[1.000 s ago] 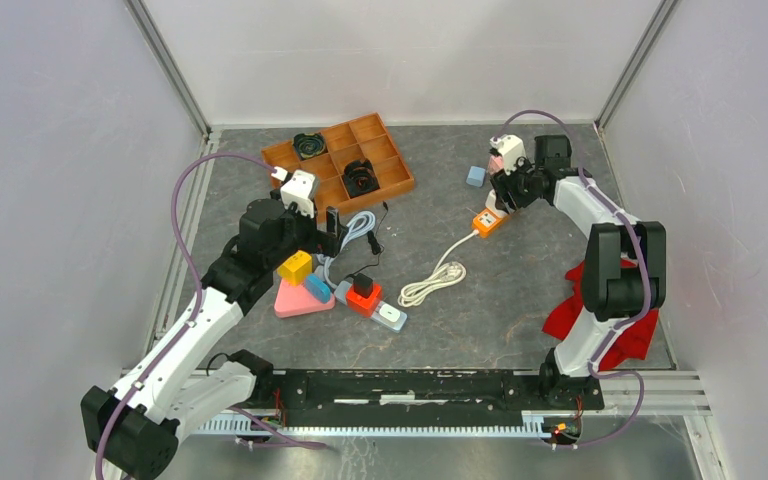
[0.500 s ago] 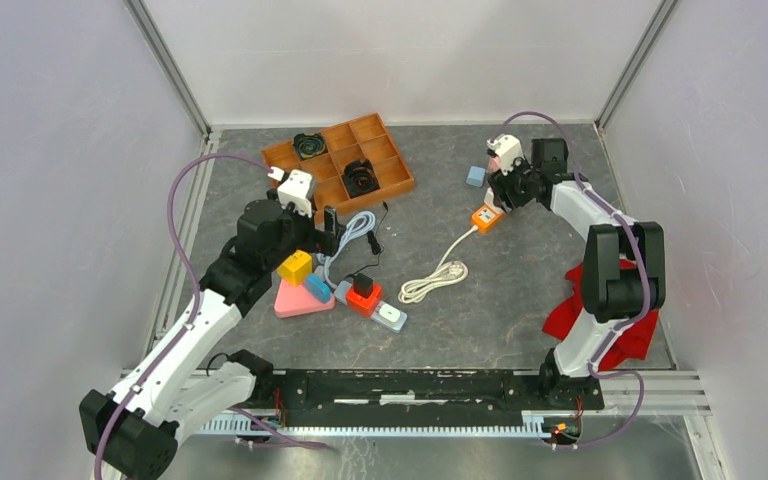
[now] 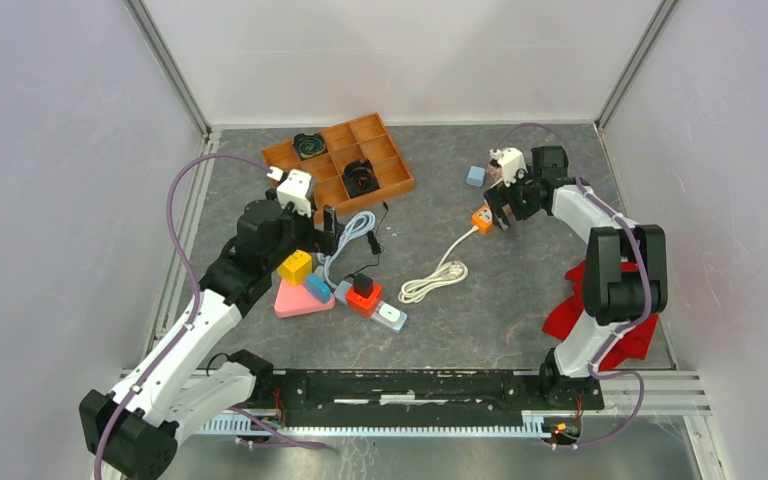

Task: Insert the plug
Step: Insert the plug into the socket, then pick up the plug from the center of the board.

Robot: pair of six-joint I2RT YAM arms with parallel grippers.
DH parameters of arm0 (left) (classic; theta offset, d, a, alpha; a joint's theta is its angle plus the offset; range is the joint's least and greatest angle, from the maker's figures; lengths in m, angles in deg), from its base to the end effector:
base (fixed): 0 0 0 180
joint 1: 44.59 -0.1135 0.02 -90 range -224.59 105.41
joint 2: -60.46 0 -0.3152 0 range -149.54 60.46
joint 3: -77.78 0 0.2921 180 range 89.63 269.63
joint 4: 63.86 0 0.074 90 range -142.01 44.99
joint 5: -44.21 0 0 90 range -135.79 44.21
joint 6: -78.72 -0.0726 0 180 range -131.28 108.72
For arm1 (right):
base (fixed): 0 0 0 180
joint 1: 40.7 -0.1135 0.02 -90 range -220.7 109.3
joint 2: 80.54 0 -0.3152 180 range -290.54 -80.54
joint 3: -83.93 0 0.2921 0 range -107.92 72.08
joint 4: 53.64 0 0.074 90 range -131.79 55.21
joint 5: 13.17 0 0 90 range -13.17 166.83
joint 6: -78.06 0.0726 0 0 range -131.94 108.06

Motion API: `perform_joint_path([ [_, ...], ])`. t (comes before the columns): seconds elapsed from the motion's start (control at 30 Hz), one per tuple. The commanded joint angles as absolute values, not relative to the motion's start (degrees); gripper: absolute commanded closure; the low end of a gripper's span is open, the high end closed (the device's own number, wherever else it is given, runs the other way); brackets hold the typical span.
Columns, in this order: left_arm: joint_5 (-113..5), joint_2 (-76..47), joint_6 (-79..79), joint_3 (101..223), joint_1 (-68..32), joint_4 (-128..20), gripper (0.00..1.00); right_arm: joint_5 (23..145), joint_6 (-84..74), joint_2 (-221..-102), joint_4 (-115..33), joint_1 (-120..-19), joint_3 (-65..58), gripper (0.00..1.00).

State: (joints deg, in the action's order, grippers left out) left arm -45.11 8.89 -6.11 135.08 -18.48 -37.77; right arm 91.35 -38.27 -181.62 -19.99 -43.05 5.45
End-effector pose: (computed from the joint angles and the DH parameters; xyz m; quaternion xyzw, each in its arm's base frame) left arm 0.2268 -0.1102 0.3386 0.1458 0.8079 -0.1492 0.5512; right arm 0.4293 0.0358 0.1906 -0.2707 0.9106 0.0585 0.3068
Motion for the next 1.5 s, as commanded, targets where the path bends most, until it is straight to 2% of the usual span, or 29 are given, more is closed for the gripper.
perform_joint_path([
  [0.0,-42.6,9.5,-7.4,135.2,-18.5,-39.1,0.0,96.2,-35.4,-174.3,-22.9,-43.0,3.3,0.02],
  [0.17,-35.6,11.1,-3.9,135.0,-18.5,-39.8,0.0,95.2,-29.7,-170.9,-29.7,-42.5,2.7,0.02],
  [0.3,-27.4,10.3,6.0,136.5,-18.6,-36.0,0.0,87.2,-25.0,-171.9,-37.1,-42.4,1.5,0.02],
  [0.43,-30.9,8.8,3.9,139.4,-18.6,-33.4,0.0,82.3,-24.4,-176.4,-40.5,-42.3,-1.5,0.03],
  [0.7,-30.1,10.1,3.2,137.7,-18.6,-34.4,0.0,83.3,-28.9,-186.5,-43.5,-42.4,-5.8,0.02],
  [0.93,-30.4,10.2,2.0,137.2,-18.6,-35.0,0.0,86.6,-29.2,-194.0,-37.3,-42.5,-14.3,0.02],
  [1.13,-31.3,10.4,1.9,137.1,-18.5,-35.5,0.0,87.9,-28.7,-192.2,-36.9,-43.2,-13.5,0.13],
  [1.23,-31.6,11.0,1.9,136.8,-18.6,-35.7,0.0,84.6,-24.2,-191.2,-36.1,-44.5,-13.1,0.19],
  [1.47,-31.8,11.8,2.0,136.6,-18.6,-36.3,0.0,72.8,-12.6,-186.2,-43.5,-50.2,-4.4,0.2],
])
